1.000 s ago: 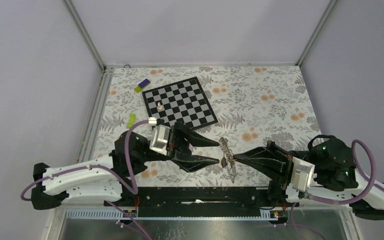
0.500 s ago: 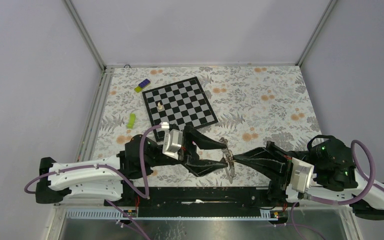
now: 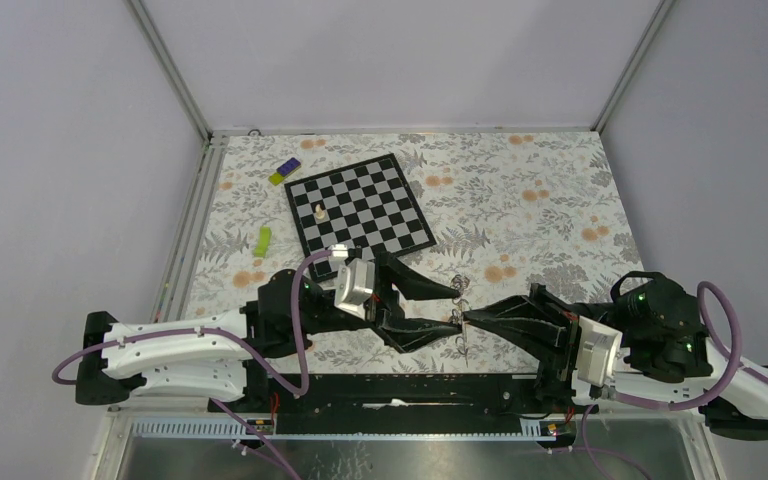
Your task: Remove the keys from the keyring
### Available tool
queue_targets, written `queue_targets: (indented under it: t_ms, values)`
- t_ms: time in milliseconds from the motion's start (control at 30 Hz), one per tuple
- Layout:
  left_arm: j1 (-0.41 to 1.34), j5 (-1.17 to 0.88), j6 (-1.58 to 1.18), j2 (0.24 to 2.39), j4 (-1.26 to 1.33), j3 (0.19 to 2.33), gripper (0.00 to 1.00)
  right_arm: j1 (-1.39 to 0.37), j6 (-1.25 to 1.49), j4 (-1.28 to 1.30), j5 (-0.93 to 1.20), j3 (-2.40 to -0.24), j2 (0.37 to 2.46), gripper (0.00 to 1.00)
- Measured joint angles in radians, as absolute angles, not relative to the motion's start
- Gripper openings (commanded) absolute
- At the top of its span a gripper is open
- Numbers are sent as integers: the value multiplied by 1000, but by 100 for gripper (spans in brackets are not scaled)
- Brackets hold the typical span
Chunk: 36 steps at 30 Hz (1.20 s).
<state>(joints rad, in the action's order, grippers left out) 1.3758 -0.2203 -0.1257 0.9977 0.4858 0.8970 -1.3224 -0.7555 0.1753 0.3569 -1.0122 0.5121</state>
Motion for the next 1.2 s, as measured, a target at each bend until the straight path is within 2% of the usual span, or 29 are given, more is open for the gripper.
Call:
queue_targets:
  t_ms: [100,633,933,1200]
  values:
    - [1377,-224,-129,997,492,897,51,-1322,-756,175,353,-1010,511,0]
    - [1381,-250,-141,997,503,897,11,-1322,-765,176,327,-999,502,0]
    - [1381,-262,-138,989,492,897,5,-1322,-767,179,324,-990,482,0]
    - [1382,-266,-131,983,461,904,6,-1322,-767,170,321,-963,458,0]
